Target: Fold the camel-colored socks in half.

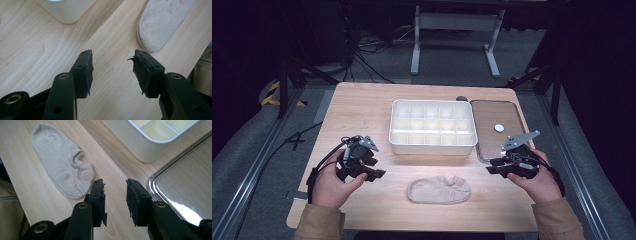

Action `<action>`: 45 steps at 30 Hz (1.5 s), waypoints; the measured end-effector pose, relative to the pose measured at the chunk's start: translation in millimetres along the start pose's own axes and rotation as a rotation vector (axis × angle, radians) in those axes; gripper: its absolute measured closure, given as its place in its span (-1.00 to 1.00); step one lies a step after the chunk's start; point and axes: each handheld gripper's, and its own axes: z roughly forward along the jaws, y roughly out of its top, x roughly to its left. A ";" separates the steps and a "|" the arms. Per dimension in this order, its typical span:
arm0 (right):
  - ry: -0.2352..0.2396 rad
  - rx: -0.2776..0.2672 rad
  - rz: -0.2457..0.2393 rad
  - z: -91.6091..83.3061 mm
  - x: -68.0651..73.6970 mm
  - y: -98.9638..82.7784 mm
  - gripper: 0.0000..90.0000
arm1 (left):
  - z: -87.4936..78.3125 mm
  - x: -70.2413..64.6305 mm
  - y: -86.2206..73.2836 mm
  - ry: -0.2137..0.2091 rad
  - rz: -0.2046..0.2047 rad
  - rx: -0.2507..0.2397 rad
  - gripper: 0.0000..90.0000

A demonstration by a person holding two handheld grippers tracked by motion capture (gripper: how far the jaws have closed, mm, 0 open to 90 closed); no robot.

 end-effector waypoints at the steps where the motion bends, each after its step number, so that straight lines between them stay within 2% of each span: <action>1: 0.000 0.000 0.000 0.0 0.0 0.0 0.49 | 0.0 0.0 0.0 0.000 0.000 0.000 0.11; 5: 0.006 0.004 -0.006 2.5 1.5 -0.2 0.49 | 0.2 -0.9 0.8 -0.015 0.000 0.004 0.08; 9: 0.054 0.008 0.026 4.4 0.3 -0.6 0.52 | -1.5 -0.2 -0.6 -0.021 -0.003 -0.010 0.08; 14: 0.052 0.007 0.025 4.1 1.1 -0.8 0.51 | -1.2 -4.8 0.5 -0.037 0.024 -0.017 0.07; 17: 0.043 0.003 0.016 4.2 2.0 -0.4 0.50 | -2.0 -8.2 2.8 -0.072 0.022 -0.026 0.01; 20: 0.042 -0.003 0.002 5.0 4.1 -0.3 0.53 | -4.4 -12.0 5.5 -0.057 0.021 -0.035 -0.01; 23: 0.046 -0.006 -0.010 6.5 5.9 0.0 0.60 | -4.3 -15.0 8.2 -0.062 0.015 -0.034 0.11; 25: 0.057 -0.009 -0.009 7.9 7.7 0.8 0.69 | -2.6 -16.6 9.6 -0.050 0.023 -0.033 0.11; 28: 0.080 -0.027 -0.007 10.9 11.4 1.8 0.88 | 0.6 -18.1 8.7 -0.017 0.032 -0.045 0.02; 30: 0.085 -0.028 -0.022 12.7 14.7 3.3 0.97 | 1.8 -19.1 7.6 -0.028 0.026 -0.053 0.05; 35: 0.099 -0.022 -0.057 19.1 22.0 10.8 0.99 | 0.2 -23.2 2.6 -0.031 0.017 -0.080 0.08; 39: 0.123 -0.018 -0.087 29.7 31.1 19.8 0.99 | -6.4 -21.5 -2.8 -0.066 -0.012 -0.109 0.09; 41: 0.130 -0.017 -0.106 34.2 36.2 23.7 0.99 | -8.3 -19.8 -4.6 -0.086 -0.027 -0.115 0.08; 45: 0.150 -0.025 -0.126 40.3 44.5 30.2 0.99 | -8.3 -20.9 -6.9 -0.085 -0.028 -0.109 0.09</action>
